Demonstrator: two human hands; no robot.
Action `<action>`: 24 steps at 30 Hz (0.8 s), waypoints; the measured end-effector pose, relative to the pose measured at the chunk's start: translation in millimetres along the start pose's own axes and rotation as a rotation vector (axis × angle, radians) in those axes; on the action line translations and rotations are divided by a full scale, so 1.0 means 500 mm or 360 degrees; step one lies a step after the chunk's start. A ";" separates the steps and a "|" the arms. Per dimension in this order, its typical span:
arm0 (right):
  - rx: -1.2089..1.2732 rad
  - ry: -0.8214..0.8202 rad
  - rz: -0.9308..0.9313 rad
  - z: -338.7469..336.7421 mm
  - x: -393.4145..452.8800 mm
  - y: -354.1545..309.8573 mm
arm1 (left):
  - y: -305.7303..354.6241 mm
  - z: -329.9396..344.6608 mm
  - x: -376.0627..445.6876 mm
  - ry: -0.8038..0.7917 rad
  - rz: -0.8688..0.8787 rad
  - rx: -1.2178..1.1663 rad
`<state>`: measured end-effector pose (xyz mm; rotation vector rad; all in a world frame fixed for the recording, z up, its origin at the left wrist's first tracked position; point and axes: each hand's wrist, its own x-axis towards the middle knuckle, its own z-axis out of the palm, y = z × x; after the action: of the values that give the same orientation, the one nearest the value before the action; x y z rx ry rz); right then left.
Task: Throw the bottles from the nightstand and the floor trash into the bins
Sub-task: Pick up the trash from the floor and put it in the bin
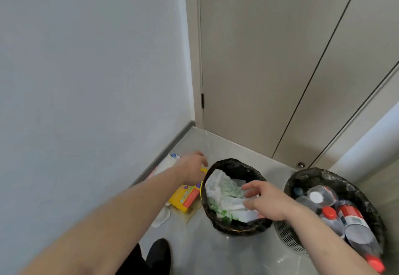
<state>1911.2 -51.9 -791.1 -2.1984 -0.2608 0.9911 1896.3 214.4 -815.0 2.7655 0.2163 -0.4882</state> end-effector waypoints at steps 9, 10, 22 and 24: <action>-0.0136 -0.0116 -0.0315 0.223 -0.004 -0.208 | -0.281 -0.063 -0.238 -0.0224 -0.0541 0.0248; -0.0183 -0.0146 -0.0325 0.245 0.001 -0.223 | -0.310 -0.055 -0.263 -0.0235 -0.0598 0.0221; -0.0829 -0.0364 -0.0246 0.409 0.137 -0.234 | -0.498 0.093 -0.318 -0.0441 -0.0842 -0.0073; -0.0958 -0.0390 -0.0185 0.426 0.171 -0.206 | -0.510 0.117 -0.293 -0.0436 -0.0828 -0.0112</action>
<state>1826.6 171.3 -869.7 -2.5409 -0.8892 1.2321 1690.7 419.7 -888.3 2.5175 0.8739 -0.9546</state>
